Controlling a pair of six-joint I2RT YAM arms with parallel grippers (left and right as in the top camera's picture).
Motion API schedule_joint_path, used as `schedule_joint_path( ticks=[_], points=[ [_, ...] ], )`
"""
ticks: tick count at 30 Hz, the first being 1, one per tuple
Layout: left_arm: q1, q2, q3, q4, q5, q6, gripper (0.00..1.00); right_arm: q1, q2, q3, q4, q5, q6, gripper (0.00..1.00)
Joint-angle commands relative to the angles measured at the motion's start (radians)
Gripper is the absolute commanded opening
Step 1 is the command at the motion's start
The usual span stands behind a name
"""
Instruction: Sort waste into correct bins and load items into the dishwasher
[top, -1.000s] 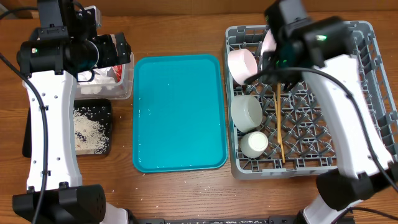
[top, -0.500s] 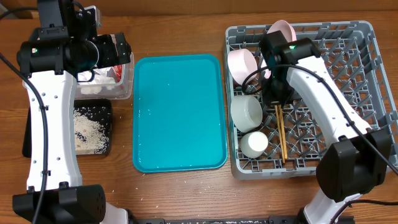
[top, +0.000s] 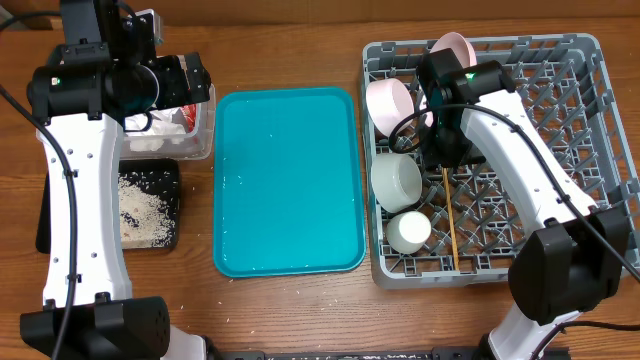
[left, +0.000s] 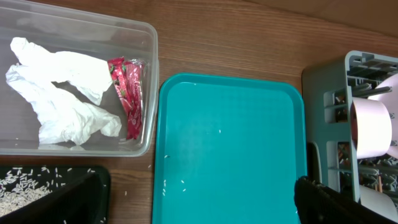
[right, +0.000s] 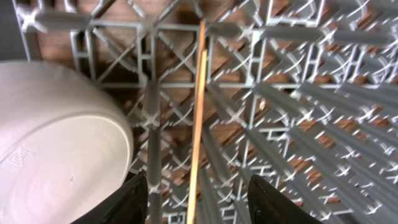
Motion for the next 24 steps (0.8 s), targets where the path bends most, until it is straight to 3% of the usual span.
schedule_joint_path(
  ticks=[1, 4, 5, 6, 10, 18, 24],
  points=[
    [-0.004, 0.003, 0.008, 0.004, -0.005, 0.011, 1.0, 0.0, -0.038, 0.119, -0.046, -0.09, -0.002, 0.52],
    [-0.004, 0.003, 0.008, 0.004, -0.005, 0.011, 1.0, 0.016, -0.066, 0.303, -0.134, -0.143, 0.038, 0.53],
    [-0.004, 0.003, 0.008, 0.004, -0.005, 0.011, 1.0, 0.022, -0.072, 0.377, -0.166, -0.158, 0.083, 0.67],
    [-0.004, 0.003, 0.008, 0.004, -0.005, 0.011, 1.0, 0.029, -0.077, 0.459, -0.196, -0.195, 0.131, 1.0],
    [-0.004, 0.003, 0.008, 0.004, -0.005, 0.011, 1.0, 0.033, -0.082, 0.648, -0.233, -0.323, 0.138, 1.0],
    [-0.004, 0.003, 0.008, 0.004, -0.005, 0.011, 1.0, -0.051, -0.187, 0.656, -0.229, -0.237, 0.113, 1.0],
    [-0.008, 0.003, 0.008, 0.004, -0.005, 0.011, 1.0, -0.113, -0.338, 0.567, 0.043, -0.21, -0.055, 1.0]
  ],
)
